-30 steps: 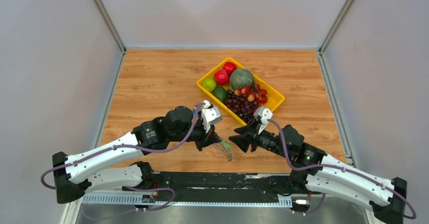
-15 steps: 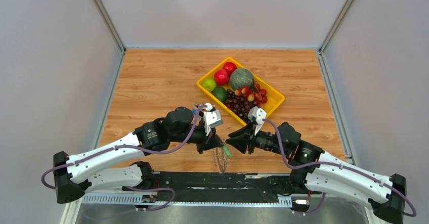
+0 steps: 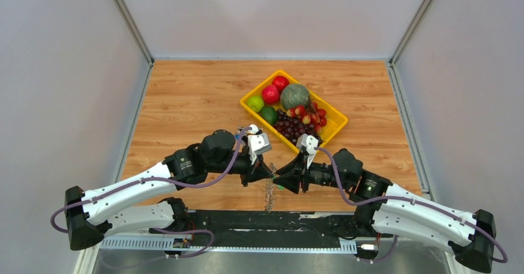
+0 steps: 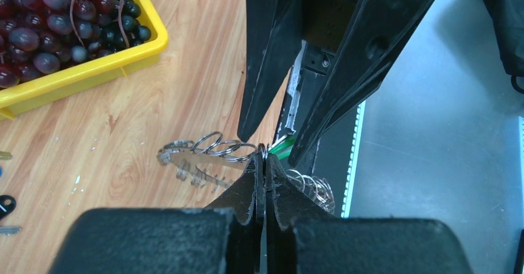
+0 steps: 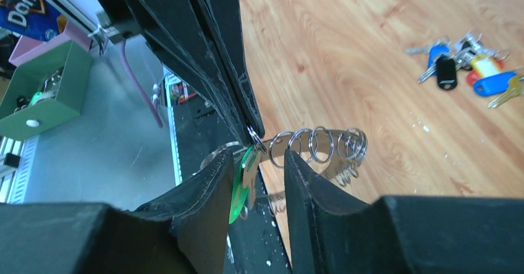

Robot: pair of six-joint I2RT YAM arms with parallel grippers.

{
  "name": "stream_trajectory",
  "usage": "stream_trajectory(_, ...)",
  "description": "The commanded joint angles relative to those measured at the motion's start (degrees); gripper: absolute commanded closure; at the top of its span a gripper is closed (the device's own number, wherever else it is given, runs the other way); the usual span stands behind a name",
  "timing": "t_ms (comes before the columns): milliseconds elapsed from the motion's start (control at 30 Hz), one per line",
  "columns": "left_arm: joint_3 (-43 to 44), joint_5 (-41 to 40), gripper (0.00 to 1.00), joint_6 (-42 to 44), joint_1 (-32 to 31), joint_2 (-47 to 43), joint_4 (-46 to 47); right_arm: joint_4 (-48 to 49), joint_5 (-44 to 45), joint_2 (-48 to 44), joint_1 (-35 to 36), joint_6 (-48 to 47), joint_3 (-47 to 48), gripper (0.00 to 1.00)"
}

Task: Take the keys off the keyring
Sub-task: Remove the key from the keyring.

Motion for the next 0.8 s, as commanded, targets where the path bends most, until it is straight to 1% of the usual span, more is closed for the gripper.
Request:
stream_trajectory(0,0.2,1.77,1.0,-0.87,0.41,-1.6,3.83,1.42,-4.4,2.33,0.02,1.52,2.99,0.61)
stream_trajectory(67,0.14,2.01,1.0,-0.96,0.43,-1.85,3.92,1.69,-4.89,3.2,0.02,1.52,3.13,0.63)
stream_trajectory(100,0.02,2.1,1.0,-1.05,0.5,-2.03,3.96,1.7,-4.75,3.48,-0.01,1.6,3.14,0.66)
stream_trajectory(133,0.0,2.43,1.0,-1.06,0.51,-2.12,4.08,1.74,-4.33,3.69,0.0,1.68,3.19,0.72)
stream_trajectory(167,-0.17,2.57,1.0,-1.18,0.5,-2.2,4.26,1.85,-4.07,3.8,-0.02,1.76,3.25,0.8)
stream_trajectory(300,-0.77,2.91,1.0,-1.34,0.59,-2.65,4.88,2.4,-4.51,3.72,0.0,1.88,3.37,0.99)
stream_trajectory(433,-1.84,2.5,1.0,-1.64,1.03,-2.84,5.98,2.29,-4.54,2.71,0.01,2.31,3.52,1.0)
stream_trajectory(567,-4.25,2.74,0.99,-3.64,2.45,-3.28,8.98,0.27,-1.59,0.5,0.04,4.27,4.88,1.0)
stream_trajectory(633,-5.72,3.06,0.98,-4.52,3.41,-3.68,10.79,-3.95,-0.32,0.51,0.05,5.24,6.53,1.0)
stream_trajectory(767,-8.98,2.65,0.91,-6.72,5.37,-6.08,14.7,-9.62,0.09,2.67,0.02,6.44,11.0,1.0)
